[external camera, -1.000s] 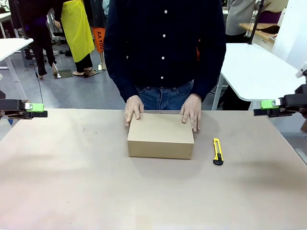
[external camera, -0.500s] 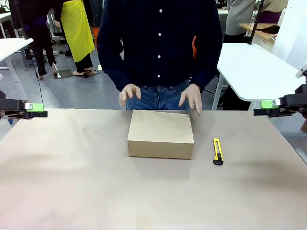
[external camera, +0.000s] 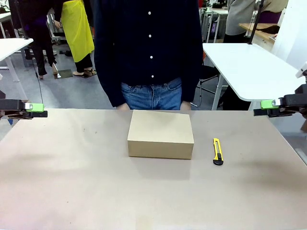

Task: Pack the items into the box.
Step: Close the Mailer Box.

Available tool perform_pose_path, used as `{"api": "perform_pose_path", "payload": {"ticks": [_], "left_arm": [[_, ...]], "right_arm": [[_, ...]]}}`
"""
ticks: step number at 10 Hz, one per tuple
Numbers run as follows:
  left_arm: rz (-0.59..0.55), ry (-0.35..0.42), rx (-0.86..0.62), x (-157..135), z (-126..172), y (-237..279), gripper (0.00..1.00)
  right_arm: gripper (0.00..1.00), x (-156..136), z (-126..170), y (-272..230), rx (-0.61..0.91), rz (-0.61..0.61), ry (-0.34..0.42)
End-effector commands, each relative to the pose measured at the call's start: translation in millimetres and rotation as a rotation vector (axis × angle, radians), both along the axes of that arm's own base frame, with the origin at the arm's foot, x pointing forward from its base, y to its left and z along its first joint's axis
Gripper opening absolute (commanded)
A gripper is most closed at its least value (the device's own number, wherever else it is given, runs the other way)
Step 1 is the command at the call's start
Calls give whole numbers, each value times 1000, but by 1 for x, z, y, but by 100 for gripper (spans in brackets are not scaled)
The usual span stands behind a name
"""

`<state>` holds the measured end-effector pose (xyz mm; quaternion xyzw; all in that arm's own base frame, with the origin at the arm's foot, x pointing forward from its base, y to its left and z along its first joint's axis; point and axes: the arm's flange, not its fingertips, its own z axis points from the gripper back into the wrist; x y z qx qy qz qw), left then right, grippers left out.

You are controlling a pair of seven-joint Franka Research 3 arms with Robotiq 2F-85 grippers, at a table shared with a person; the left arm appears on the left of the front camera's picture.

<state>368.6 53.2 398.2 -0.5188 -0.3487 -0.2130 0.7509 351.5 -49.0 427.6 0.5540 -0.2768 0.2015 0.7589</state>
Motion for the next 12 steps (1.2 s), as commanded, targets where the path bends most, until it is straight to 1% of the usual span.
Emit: {"api": "perform_pose_path", "payload": {"ticks": [1, 12], "left_arm": [[-6, -20, -2, -2, 1, 2, 100], [-6, -20, -2, -2, 1, 2, 100]], "right_arm": [[100, 1, 2, 1, 8, -16, -4], [100, 1, 2, 1, 8, -16, -4]]}}
